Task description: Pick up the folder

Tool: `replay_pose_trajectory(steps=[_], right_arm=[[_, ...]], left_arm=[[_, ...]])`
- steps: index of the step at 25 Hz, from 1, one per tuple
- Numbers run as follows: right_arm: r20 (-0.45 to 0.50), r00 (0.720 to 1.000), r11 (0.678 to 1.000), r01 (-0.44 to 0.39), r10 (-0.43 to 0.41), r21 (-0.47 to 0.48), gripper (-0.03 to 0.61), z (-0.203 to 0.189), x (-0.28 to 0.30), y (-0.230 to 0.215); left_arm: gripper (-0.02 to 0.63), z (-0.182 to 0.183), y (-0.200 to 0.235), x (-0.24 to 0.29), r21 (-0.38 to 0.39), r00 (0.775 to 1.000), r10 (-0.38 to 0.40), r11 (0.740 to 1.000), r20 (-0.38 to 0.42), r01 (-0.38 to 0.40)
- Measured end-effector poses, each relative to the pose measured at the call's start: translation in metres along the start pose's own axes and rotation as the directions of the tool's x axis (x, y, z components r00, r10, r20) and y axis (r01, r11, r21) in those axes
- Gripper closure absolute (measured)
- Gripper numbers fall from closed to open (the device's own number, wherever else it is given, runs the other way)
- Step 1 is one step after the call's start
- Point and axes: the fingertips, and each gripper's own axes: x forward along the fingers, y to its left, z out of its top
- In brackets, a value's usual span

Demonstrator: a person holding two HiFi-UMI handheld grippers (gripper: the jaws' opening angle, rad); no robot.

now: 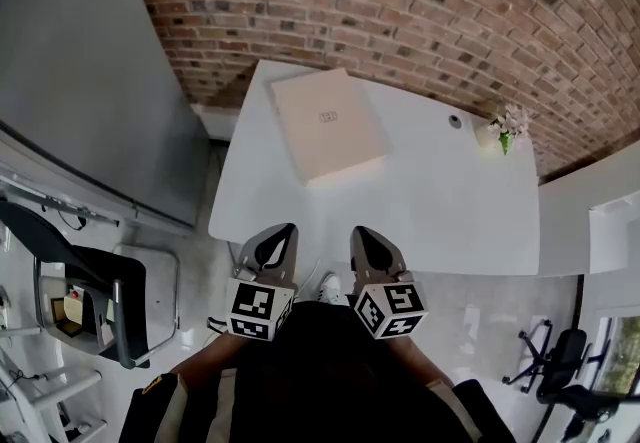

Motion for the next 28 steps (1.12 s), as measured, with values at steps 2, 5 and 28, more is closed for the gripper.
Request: replay_pose_trajectory(steps=[2,5,28], right_arm=[[-0.008,1.0,1.0,-0.018,0.018,-0.002,0.577,0.003,0.004,-0.015],[-0.019,0.998,0.999,-0.053,0.053,-0.009,0.577,0.007,0.008,-0.036],[-0.219,0.976,0.999,-0.015,0.007,-0.037,0.473,0.003,0.142,-0.136]], left_arm=[[0.615,-0.001,-0.007,0.013,-0.028,1.0,0.008,1.0,-0.01,-0.009],[0.614,-0.002,-0.018,0.032,-0.074,0.999,0.021,0.997,-0.024,-0.023],[0.348,-0.05,0.085,0.147,-0.318,0.972,0.061,0.939,-0.225,-0.133]])
